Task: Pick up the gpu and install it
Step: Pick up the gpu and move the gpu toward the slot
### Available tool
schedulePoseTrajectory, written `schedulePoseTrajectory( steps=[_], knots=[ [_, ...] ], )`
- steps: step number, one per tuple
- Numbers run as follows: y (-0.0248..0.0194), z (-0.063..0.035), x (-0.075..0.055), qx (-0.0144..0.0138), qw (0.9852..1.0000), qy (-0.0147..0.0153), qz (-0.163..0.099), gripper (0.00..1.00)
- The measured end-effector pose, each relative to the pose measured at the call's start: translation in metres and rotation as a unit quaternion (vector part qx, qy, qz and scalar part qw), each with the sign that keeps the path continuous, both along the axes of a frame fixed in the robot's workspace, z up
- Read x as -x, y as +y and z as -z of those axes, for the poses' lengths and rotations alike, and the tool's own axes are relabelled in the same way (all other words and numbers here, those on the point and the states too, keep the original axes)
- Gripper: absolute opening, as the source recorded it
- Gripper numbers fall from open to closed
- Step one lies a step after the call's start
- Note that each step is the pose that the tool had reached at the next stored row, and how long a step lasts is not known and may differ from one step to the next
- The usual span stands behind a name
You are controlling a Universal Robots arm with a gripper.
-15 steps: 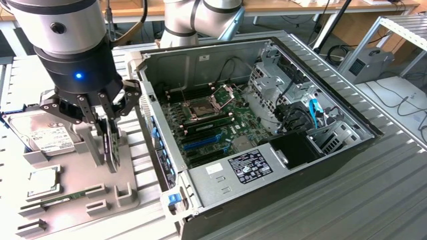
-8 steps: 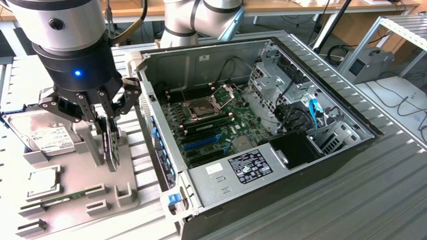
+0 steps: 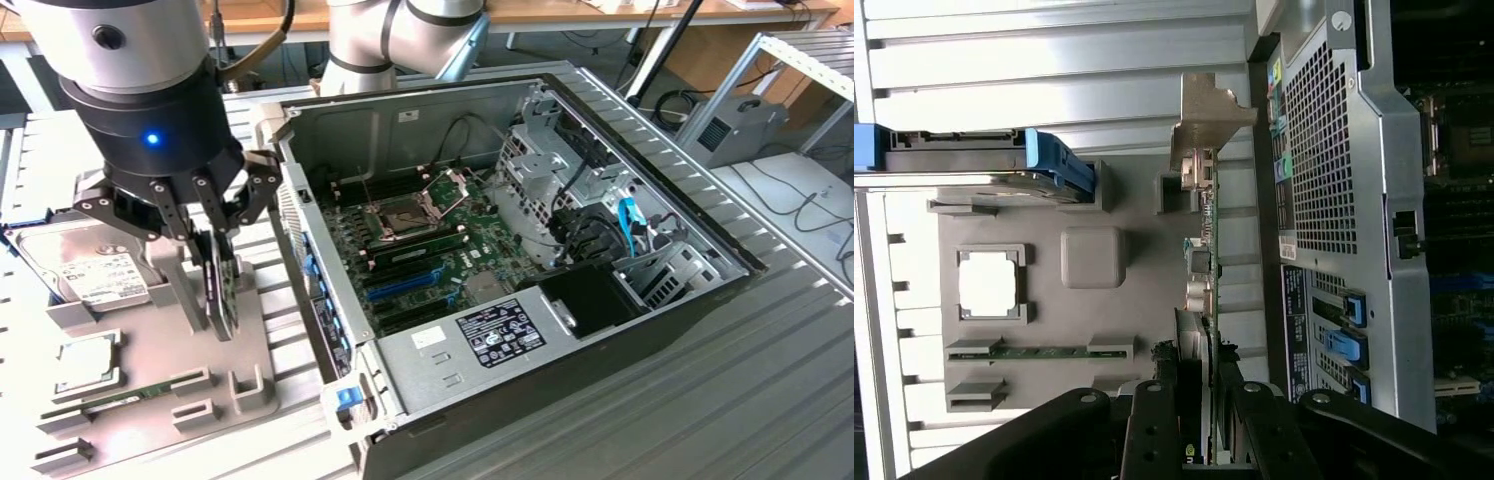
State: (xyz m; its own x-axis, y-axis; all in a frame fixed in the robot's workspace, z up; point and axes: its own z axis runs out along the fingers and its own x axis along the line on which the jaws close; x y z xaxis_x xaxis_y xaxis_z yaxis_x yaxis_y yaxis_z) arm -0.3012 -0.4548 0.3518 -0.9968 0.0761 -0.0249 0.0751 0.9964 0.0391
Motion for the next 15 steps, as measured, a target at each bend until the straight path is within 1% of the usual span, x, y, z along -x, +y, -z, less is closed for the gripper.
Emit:
schedulePoseTrajectory(
  steps=[15],
  knots=[
    [0.0, -0.0083, 0.0, 0.0, 1.0, 0.0, 0.0, 0.26]
  ],
)
